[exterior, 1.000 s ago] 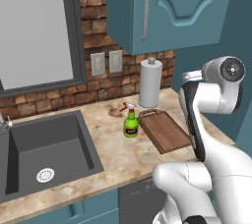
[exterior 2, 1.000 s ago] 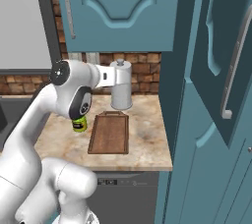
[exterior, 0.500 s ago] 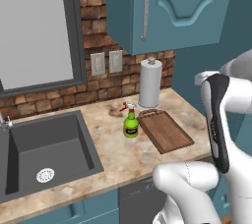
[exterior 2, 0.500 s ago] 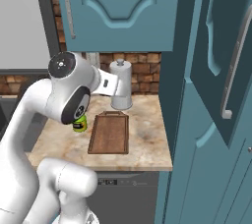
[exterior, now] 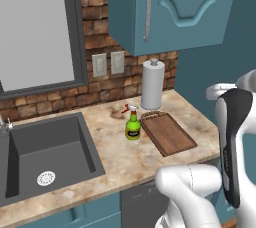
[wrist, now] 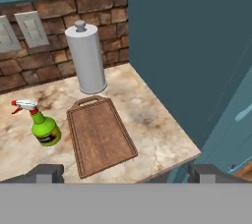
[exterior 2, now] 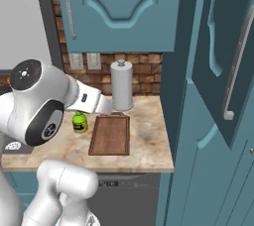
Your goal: Grab the spray bottle from the cabinet, then place it next to the cutting board for sanitizing. Then grab the dish brush from the countertop next to the sink and place it next to the cutting board.
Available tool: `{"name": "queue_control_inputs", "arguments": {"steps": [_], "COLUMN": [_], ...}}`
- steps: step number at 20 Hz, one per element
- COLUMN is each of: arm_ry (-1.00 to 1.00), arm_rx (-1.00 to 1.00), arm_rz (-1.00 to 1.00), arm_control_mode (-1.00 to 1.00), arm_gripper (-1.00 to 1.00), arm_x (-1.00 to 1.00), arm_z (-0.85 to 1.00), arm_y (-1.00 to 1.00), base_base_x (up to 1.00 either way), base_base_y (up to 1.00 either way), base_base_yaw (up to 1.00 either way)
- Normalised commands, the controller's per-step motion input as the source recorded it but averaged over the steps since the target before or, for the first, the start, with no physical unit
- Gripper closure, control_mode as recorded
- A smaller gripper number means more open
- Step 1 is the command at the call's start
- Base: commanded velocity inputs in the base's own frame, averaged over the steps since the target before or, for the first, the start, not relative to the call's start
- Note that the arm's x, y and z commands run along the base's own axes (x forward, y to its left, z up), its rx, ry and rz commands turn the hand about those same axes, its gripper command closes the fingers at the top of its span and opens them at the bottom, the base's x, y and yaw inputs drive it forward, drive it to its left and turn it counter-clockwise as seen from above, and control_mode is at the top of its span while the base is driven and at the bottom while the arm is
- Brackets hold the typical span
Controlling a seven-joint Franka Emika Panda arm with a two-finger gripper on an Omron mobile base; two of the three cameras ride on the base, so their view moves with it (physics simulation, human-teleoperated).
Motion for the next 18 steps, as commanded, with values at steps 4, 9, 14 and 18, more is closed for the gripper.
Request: {"name": "queue_control_inputs", "arguments": {"steps": [4,9,14,18], "arm_ry": [-0.03,-0.15,-0.11,0.0], "arm_rx": [0.01,0.0,0.0,0.0], "arm_rz": [0.0,0.0,0.0,0.0], "arm_control_mode": [-1.0,-1.0,1.0,1.0], "arm_gripper": [-1.0,-1.0,-1.0,-1.0], "arm_x": [-0.5,-0.43,-0.22,0.0], "arm_z": [0.06,0.15,0.05,0.0], "arm_y": [0.41,0.31,0.2,0.0], "base_base_x": [0.0,0.0,-0.22,-0.84], "base_base_y": [0.0,0.0,0.12,0.18], "base_base_yaw": [0.0,0.0,0.0,0.0]}}
